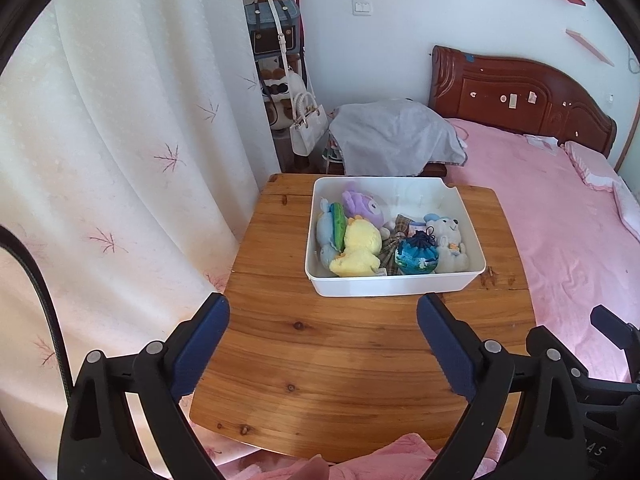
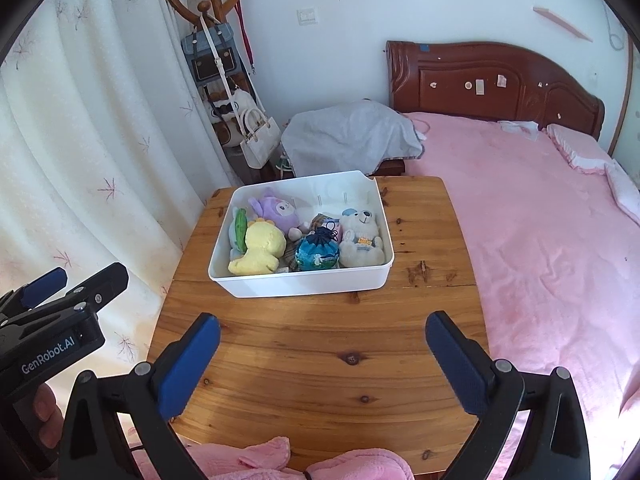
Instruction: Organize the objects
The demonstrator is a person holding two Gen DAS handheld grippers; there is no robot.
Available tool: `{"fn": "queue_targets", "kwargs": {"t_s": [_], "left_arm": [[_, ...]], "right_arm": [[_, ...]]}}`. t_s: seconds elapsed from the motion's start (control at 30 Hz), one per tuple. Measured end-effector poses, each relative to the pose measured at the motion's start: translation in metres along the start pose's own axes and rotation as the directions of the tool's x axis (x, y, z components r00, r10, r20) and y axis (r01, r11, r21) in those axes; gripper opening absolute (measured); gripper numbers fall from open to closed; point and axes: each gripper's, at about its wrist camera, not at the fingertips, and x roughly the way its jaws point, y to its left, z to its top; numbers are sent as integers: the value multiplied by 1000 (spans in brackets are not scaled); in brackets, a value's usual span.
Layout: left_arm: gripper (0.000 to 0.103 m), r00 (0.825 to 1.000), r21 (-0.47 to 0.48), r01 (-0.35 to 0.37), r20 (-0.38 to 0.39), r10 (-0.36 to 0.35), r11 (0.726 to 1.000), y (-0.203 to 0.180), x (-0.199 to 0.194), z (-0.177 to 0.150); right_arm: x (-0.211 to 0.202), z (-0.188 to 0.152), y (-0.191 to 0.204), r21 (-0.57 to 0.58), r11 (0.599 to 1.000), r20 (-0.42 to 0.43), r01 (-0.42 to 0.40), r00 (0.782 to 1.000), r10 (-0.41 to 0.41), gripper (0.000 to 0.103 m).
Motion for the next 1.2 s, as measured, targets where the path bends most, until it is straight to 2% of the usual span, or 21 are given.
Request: {"fn": "queue_targets", "kwargs": {"t_s": [0.4,1.2], "left_arm": [[96,999,-19,37,26,-37,999,-3,-3,4],[96,998,-3,45,32,-45,999,-8,-5,3]], "right_arm": [[5,0,-4,-26,1000,-20,10,1000,-11,103],[10,1,-4,-21,1000,-54,1,999,-2,103]]}}
